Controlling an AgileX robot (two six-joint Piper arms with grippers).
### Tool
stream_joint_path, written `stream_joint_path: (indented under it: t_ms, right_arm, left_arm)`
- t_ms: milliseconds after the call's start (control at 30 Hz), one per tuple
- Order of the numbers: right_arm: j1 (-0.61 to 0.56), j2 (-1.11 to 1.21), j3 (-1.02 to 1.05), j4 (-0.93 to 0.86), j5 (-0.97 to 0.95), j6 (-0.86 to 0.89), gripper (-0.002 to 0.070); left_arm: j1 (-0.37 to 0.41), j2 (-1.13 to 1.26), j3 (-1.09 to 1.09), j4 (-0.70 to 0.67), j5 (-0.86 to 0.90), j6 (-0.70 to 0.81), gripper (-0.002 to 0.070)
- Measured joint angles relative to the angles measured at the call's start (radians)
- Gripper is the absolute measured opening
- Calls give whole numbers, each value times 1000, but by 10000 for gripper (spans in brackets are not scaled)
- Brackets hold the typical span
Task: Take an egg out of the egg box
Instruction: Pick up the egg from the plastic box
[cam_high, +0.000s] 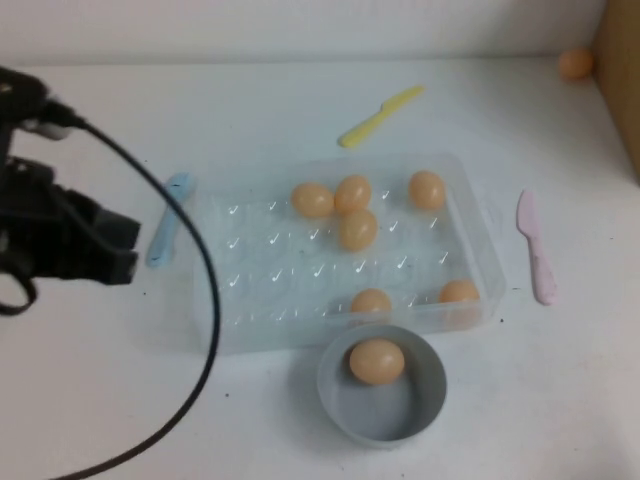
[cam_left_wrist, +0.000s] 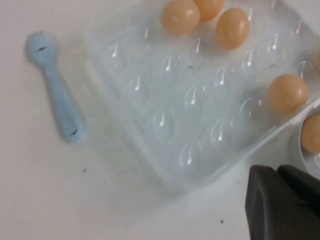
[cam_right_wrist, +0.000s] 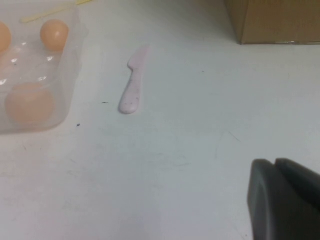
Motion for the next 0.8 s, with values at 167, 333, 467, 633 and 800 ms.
stream_joint_path:
  t_ms: [167, 333, 467, 633, 800]
  right_arm:
    - [0, 0, 0, 0, 0, 0, -17]
    - [0, 0, 0, 0, 0, 0, -17]
    - [0, 0, 0, 0, 0, 0, -17]
    - [0, 0, 0, 0, 0, 0, -17]
    - [0, 0, 0, 0, 0, 0, -17]
  left_arm:
    - [-159, 186, -135, 52, -61, -16, -3]
    - [-257, 381, -282, 92, -66, -30, -3]
    - [-297, 533, -417, 133, -19, -59, 57]
    - [-325, 701, -566, 178, 28, -100, 308]
    - [-344, 830, -693, 210, 32, -188, 487]
